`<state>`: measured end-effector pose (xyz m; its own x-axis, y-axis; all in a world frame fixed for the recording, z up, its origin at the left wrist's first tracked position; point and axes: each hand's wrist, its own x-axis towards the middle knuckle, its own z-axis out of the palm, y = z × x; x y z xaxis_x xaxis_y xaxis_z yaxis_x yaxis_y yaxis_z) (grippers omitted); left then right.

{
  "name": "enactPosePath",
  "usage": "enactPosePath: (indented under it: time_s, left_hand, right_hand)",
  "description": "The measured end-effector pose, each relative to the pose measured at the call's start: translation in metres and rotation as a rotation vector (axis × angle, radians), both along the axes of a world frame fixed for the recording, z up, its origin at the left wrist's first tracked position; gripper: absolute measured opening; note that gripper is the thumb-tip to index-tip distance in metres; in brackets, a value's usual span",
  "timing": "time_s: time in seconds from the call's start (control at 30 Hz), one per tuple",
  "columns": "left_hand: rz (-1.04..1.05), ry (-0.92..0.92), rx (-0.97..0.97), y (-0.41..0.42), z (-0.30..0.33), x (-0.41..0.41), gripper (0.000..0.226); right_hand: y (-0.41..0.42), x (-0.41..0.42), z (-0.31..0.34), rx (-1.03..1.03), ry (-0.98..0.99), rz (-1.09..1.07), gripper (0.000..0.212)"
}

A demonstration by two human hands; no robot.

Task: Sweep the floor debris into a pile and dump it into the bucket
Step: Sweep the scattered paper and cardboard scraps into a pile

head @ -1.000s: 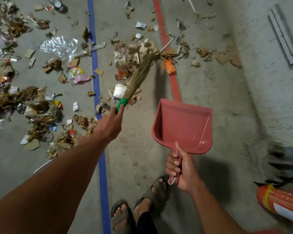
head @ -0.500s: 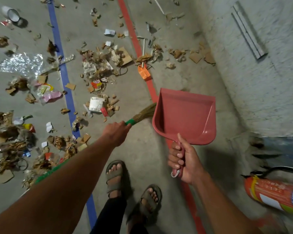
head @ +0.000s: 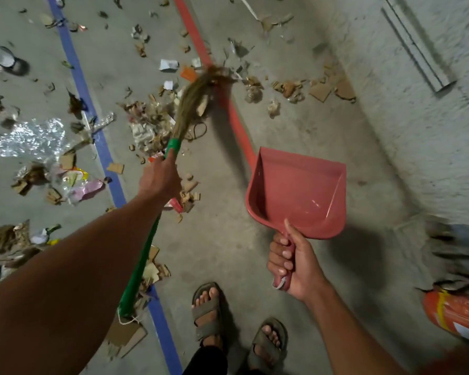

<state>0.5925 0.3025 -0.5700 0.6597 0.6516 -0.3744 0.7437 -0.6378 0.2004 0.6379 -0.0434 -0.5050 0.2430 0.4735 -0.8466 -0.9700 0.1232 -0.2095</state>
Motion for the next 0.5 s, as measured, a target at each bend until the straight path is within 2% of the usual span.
enactPosePath:
  time_s: [0.17, 0.27, 0.5]
  left_hand:
    - [0.145, -0.066, -0.083, 0.014, 0.006, 0.002, 0.04]
    - [0.175, -0.111, -0.175, 0.007, 0.015, 0.009, 0.041]
    - [-0.084, -0.209, -0.255, -0.056, 0.03, 0.058, 0.052]
  right_hand:
    - [0.042, 0.019, 0.015, -0.002, -0.02, 0.015, 0.044]
    - [0.059, 0.035, 0.024, 0.014, -0.041, 0.03, 0.044]
    - [0.071, 0.081, 0.03, 0.039, -0.051, -0.006, 0.045]
